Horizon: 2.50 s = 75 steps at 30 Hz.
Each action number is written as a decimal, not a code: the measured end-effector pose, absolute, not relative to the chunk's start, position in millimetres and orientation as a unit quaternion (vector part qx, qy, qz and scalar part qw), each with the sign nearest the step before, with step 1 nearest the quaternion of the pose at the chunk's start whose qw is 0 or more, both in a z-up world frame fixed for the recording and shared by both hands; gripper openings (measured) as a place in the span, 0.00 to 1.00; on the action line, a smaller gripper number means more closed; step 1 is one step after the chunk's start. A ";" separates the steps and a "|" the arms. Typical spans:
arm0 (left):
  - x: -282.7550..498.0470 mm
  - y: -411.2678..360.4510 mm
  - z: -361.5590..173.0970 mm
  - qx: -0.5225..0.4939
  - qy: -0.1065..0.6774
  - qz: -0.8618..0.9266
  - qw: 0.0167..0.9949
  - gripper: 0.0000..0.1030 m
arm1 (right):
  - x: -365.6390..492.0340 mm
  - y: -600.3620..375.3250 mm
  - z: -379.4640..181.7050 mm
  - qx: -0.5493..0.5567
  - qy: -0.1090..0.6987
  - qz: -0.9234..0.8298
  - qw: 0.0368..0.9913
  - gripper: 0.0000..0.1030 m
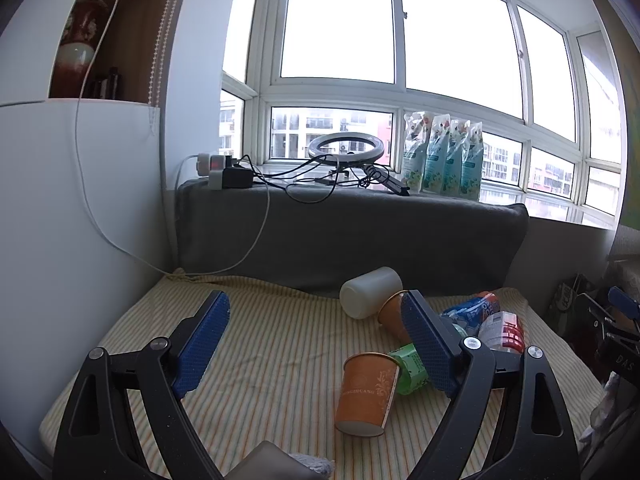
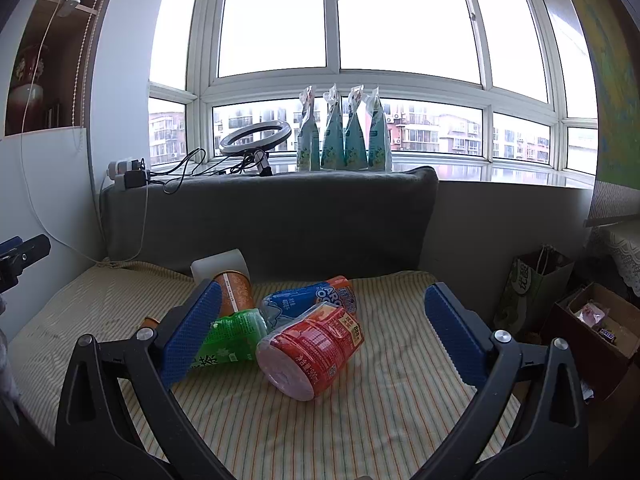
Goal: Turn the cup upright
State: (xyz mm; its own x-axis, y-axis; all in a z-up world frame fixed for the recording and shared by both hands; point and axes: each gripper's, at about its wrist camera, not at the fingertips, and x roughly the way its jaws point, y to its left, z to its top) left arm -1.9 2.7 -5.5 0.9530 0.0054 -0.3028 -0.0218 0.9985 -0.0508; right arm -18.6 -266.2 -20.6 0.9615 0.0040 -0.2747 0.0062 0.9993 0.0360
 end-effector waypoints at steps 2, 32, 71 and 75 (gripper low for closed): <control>-1.0 3.1 -5.2 -0.025 0.153 0.007 0.988 0.85 | -18.9 -265.9 -20.7 0.018 0.138 -0.001 0.990 1.00; -0.7 4.3 -6.0 -0.031 0.158 0.006 0.987 0.85 | -15.1 -264.1 -23.0 0.016 0.143 0.002 0.990 1.00; 89.6 4.7 -13.1 0.021 0.277 -0.125 0.952 0.85 | 13.7 -260.7 -37.2 0.015 0.183 0.032 0.982 1.00; 121.2 -3.6 -13.8 0.047 0.304 -0.157 0.939 0.84 | 17.8 -265.1 -40.9 0.019 0.193 0.034 0.980 1.00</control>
State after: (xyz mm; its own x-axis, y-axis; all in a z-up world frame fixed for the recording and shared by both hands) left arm 121.2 -3.6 -13.8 0.7663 -0.2664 -0.5846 0.3235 0.9462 -0.0071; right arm 17.8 -265.1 -40.9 0.9230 0.0747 -0.3776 -0.0598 0.9969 0.0512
